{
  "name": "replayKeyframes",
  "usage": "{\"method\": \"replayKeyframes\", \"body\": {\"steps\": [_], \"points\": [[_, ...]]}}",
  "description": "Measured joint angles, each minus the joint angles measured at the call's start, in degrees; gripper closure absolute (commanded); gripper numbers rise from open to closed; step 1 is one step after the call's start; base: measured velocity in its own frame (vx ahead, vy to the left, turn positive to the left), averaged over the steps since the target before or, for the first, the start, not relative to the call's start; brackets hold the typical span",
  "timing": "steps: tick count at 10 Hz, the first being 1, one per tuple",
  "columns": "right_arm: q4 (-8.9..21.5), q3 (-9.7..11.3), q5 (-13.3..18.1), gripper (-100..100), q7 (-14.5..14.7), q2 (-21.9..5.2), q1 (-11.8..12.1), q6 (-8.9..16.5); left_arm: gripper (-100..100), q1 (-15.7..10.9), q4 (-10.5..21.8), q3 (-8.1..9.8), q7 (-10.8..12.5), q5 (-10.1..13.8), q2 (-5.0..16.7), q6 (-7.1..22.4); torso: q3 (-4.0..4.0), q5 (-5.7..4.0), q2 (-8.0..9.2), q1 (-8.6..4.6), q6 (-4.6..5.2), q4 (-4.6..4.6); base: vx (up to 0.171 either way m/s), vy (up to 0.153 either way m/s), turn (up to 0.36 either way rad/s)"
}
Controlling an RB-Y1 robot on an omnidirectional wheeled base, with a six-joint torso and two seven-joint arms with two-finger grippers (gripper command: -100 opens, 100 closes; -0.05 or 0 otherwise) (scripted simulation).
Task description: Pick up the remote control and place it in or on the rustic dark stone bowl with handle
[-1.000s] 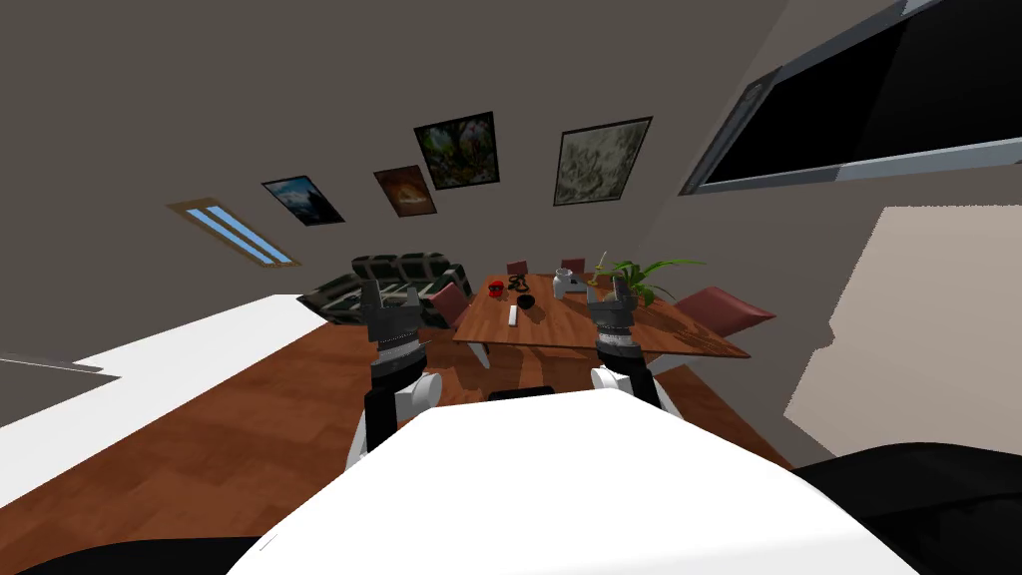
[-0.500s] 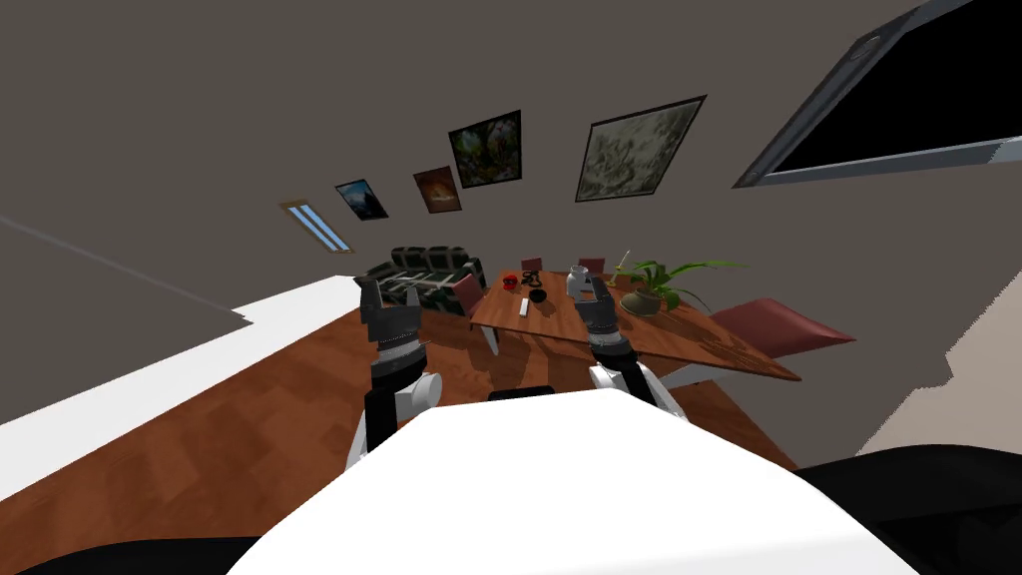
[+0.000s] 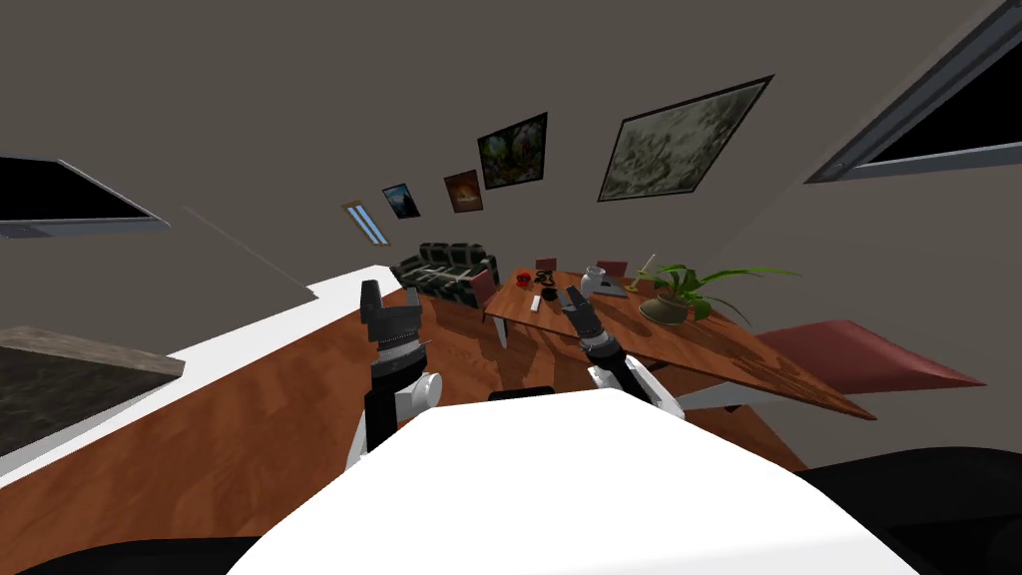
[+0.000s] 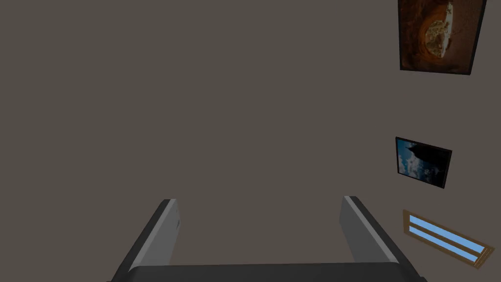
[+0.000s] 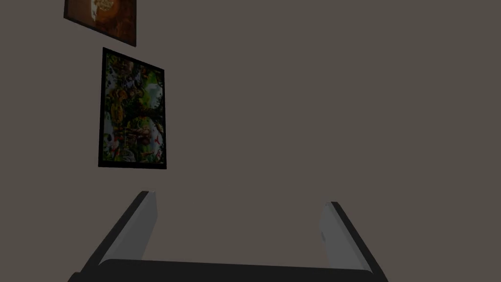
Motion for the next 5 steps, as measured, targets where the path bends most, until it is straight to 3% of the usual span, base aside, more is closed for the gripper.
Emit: {"method": "replayKeyframes", "body": {"steps": [1,3,5], "points": [[0.8,0.7,1.4,-100,0.3,-1.7,-0.6,-0.1,0,0.0,0.0,-0.01,0.0,0.0,0.0,0.0,-0.03,0.00,-0.04,0.00,-0.05,-0.01,-0.061,0.015,0.158],[1.5,2.2,3.8,-100,1.1,-4.4,-0.6,-0.8,0,0.0,0.0,-0.01,0.0,0.0,0.0,0.0,-0.06,0.01,-0.10,0.02,-0.06,-0.03,-0.086,0.026,0.439],[3.5,3.8,6.7,-100,2.0,-7.7,-2.1,-1.1,0,0.0,0.0,0.01,0.0,0.0,0.0,0.0,-0.04,-0.01,-0.07,-0.06,0.02,-0.01,-0.061,0.016,0.240]]}}
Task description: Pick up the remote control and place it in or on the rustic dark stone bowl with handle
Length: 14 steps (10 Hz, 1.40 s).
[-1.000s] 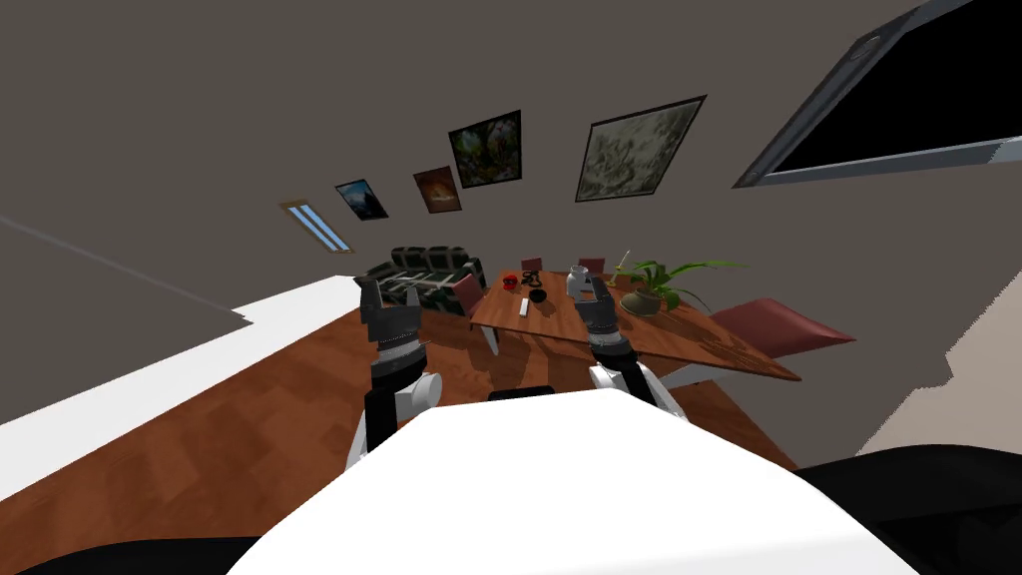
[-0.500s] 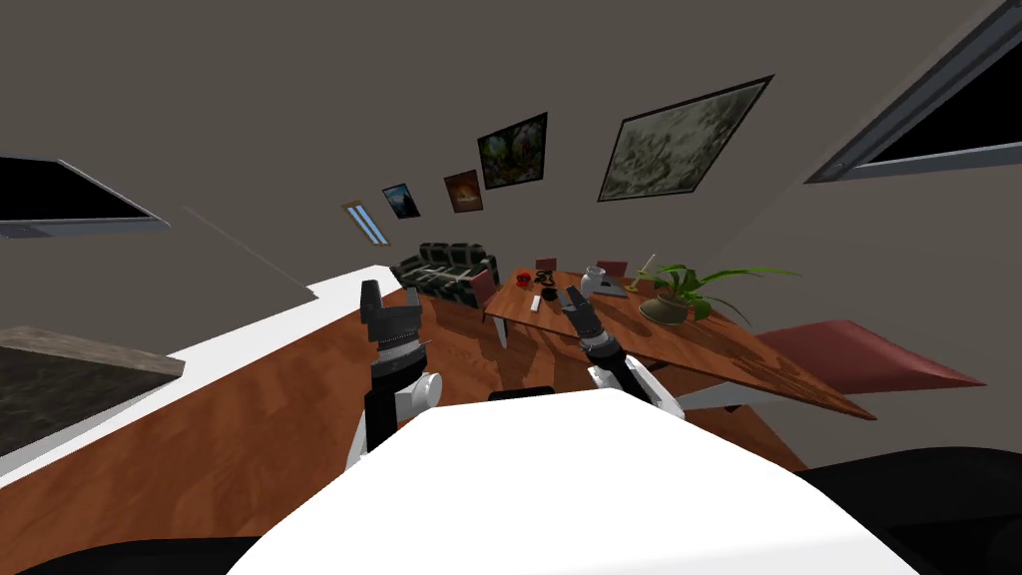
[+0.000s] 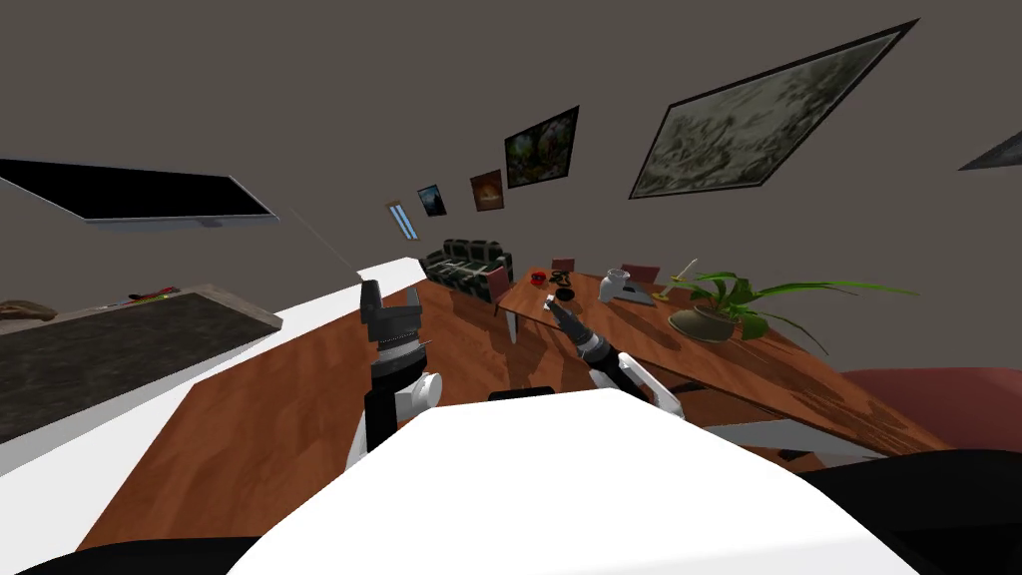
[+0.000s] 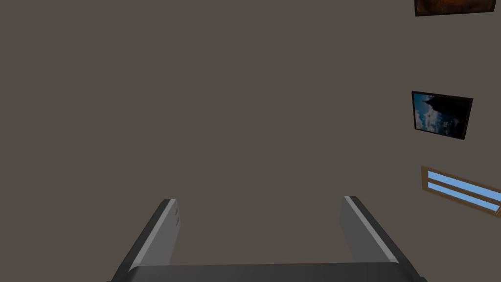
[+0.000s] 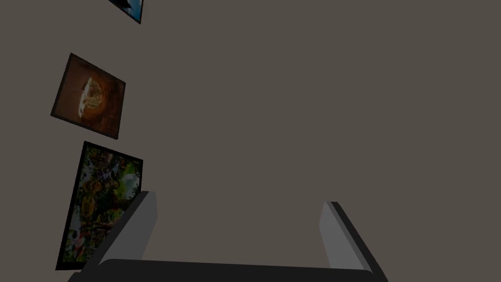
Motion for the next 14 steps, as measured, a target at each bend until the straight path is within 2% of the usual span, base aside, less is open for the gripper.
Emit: {"method": "replayKeyframes", "body": {"steps": [2,3,6,8,9,10,12,13,14], "points": [[1.9,1.6,2.7,-100,0.8,-2.9,-1.3,0.1,0,0.0,0.0,0.00,0.0,0.0,0.0,0.0,-0.08,-0.01,-0.14,-0.03,0.00,-0.03,-0.035,0.010,0.258],[2.4,2.8,4.5,-100,1.4,-4.5,-1.6,0.4,0,0.0,0.0,-0.01,0.0,0.0,0.0,0.0,-0.09,-0.01,-0.15,-0.03,-0.06,-0.04,-0.030,0.000,0.184],[4.9,4.8,8.0,-100,2.7,-8.7,-2.2,0.0,0,0.0,0.0,0.00,0.0,0.0,0.0,0.0,-0.11,-0.01,-0.18,-0.06,0.01,-0.04,-0.028,0.010,0.279],[7.0,6.4,10.6,-100,4.2,-11.4,-2.4,-0.6,0,0.0,0.0,0.01,0.0,0.0,0.0,0.0,-0.13,-0.02,-0.22,-0.09,0.02,-0.05,-0.015,0.002,0.271],[9.4,7.5,12.3,-100,4.8,-12.7,-3.5,-0.8,0,0.0,0.0,0.00,0.0,0.0,0.0,0.0,-0.15,-0.03,-0.25,-0.09,-0.05,-0.06,-0.008,-0.005,0.206],[9.5,8.2,13.3,-100,5.1,-14.1,-3.5,-0.4,0,0.0,0.0,0.01,0.0,0.0,0.0,0.0,-0.15,-0.02,-0.26,-0.12,0.02,-0.06,-0.002,-0.002,0.366],[11.8,9.1,15.5,-100,6.5,-17.3,-3.3,-1.4,0,0.0,0.0,0.01,0.0,0.0,0.0,0.0,-0.17,-0.03,-0.29,-0.15,0.03,-0.06,0.004,-0.008,0.261],[12.8,10.3,17.0,-100,6.9,-19.2,-3.6,-0.8,0,0.0,0.0,0.00,0.0,0.0,0.0,0.0,-0.19,-0.03,-0.32,-0.14,-0.03,-0.07,0.010,-0.013,0.182],[13.7,11.3,18.3,-100,7.3,-19.9,-4.2,-0.3,0,0.0,0.0,0.01,0.0,0.0,0.0,0.0,-0.20,-0.04,-0.34,-0.15,0.03,-0.08,0.021,-0.011,0.339]]}}
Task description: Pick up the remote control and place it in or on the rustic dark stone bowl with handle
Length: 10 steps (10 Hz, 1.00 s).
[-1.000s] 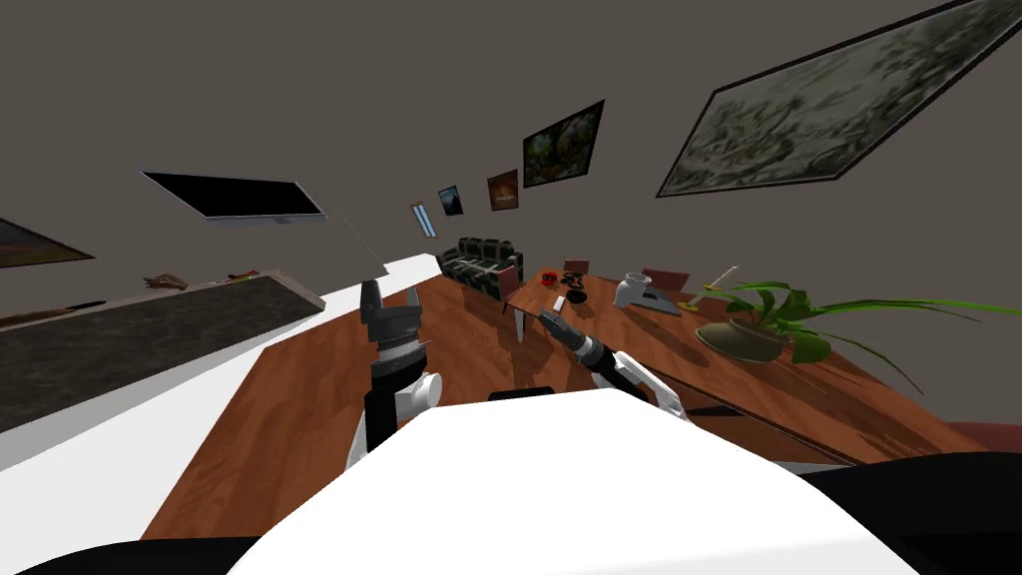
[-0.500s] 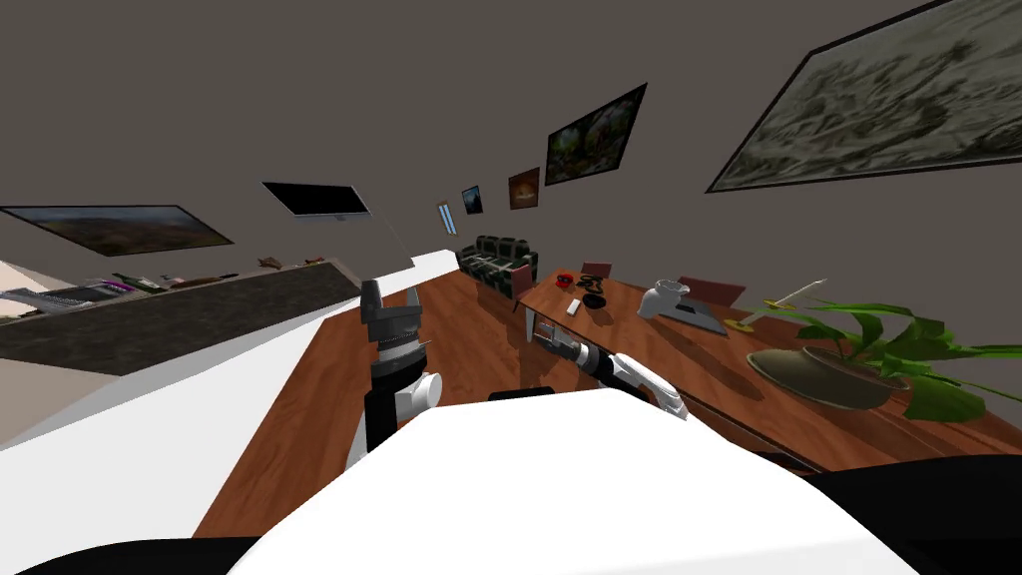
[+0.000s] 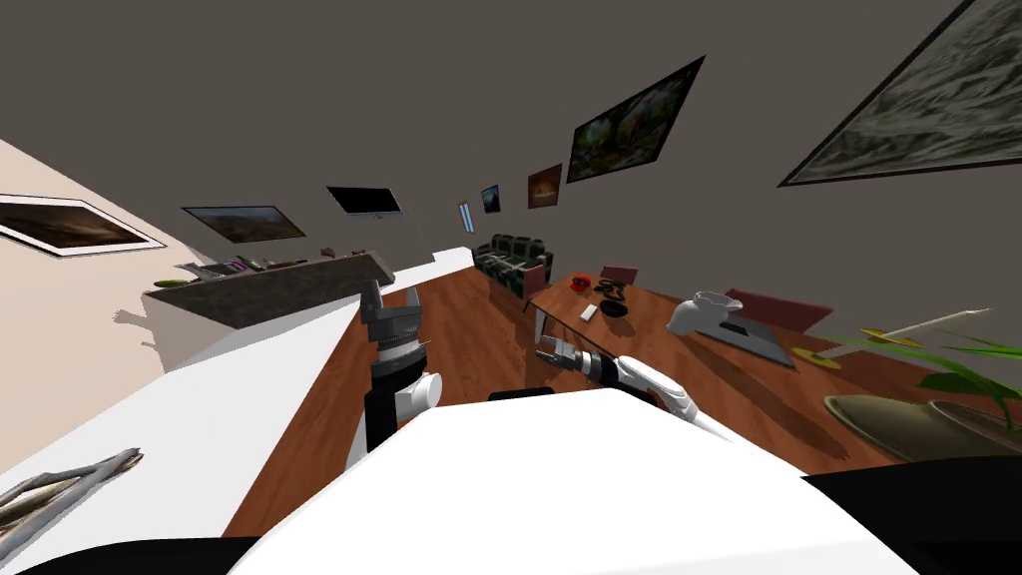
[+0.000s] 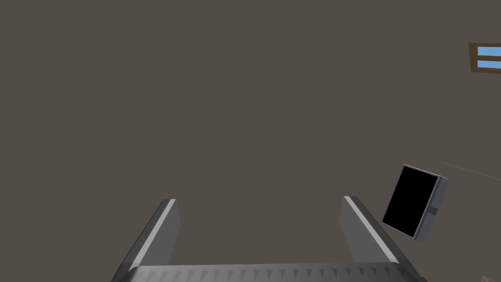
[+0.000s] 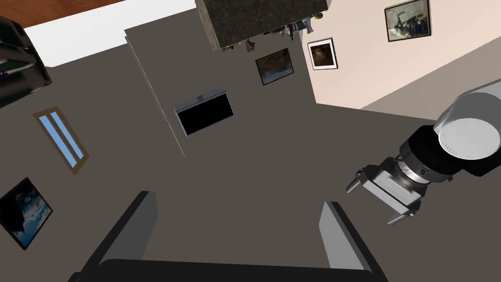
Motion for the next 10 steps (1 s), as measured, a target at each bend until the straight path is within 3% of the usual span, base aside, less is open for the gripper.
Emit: {"method": "replayKeyframes", "body": {"steps": [3,10], "points": [[4.8,2.7,4.2,-100,2.5,-3.9,-0.5,-0.3,0,0.0,0.0,-0.01,0.0,0.0,0.0,0.0,-0.03,-0.01,-0.06,-0.05,-0.06,-0.01,0.023,-0.024,0.267],[10.8,8.4,13.2,-100,5.8,-12.0,-1.4,2.6,0,0.0,0.0,0.01,0.0,0.0,0.0,0.0,-0.08,-0.04,-0.13,-0.16,0.05,-0.03,0.038,-0.050,0.259]]}}
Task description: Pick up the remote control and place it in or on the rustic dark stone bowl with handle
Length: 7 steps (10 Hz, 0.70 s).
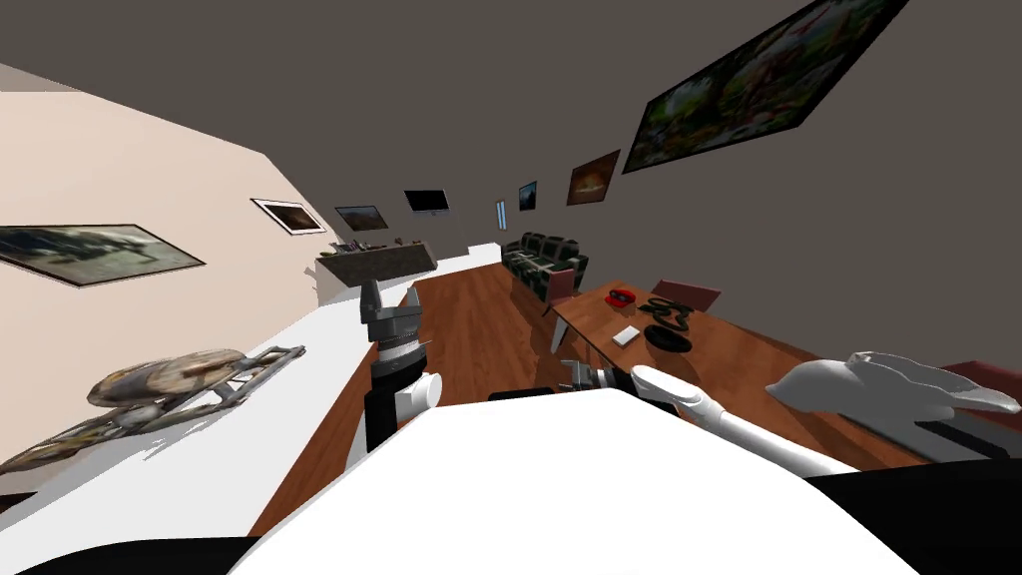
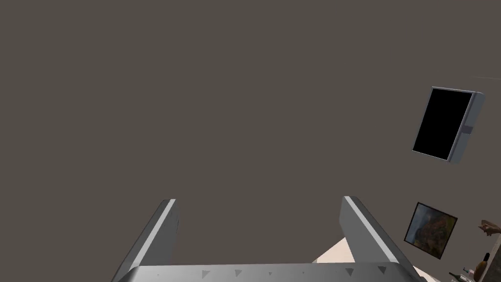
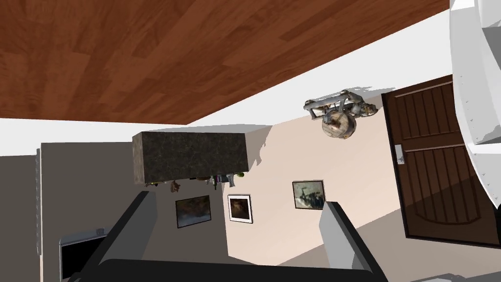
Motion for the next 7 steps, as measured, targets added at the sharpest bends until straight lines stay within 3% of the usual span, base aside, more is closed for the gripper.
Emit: {"method": "replayKeyframes", "body": {"steps": [1,2,3,5,7], "points": [[2.3,1.2,1.5,-100,0.4,-1.2,-1.6,-0.2,0,0.0,0.0,-0.01,0.0,0.0,0.0,0.0,-0.02,0.00,-0.05,-0.04,-0.08,0.00,0.043,-0.066,0.154],[3.0,1.5,2.2,-100,1.2,-2.0,-0.6,0.1,0,0.0,0.0,0.00,0.0,0.0,0.0,0.0,-0.02,-0.01,-0.03,-0.02,0.02,-0.01,0.066,-0.069,0.281],[6.2,2.0,3.2,-100,3.2,-2.3,-0.6,-0.5,0,0.0,0.0,0.00,0.0,0.0,0.0,0.0,-0.06,-0.01,-0.11,-0.05,-0.06,-0.02,0.046,-0.065,0.163],[7.2,3.5,5.6,-100,4.5,-4.8,0.3,0.9,0,0.0,0.0,0.00,0.0,0.0,0.0,0.0,-0.01,0.00,-0.03,-0.03,-0.05,0.00,0.036,-0.076,0.221],[10.9,5.0,7.6,-100,5.6,-6.0,-0.7,1.4,0,0.0,0.0,0.00,0.0,0.0,0.0,0.0,-0.08,-0.02,-0.14,-0.09,-0.05,-0.02,0.066,-0.113,0.319]]}}
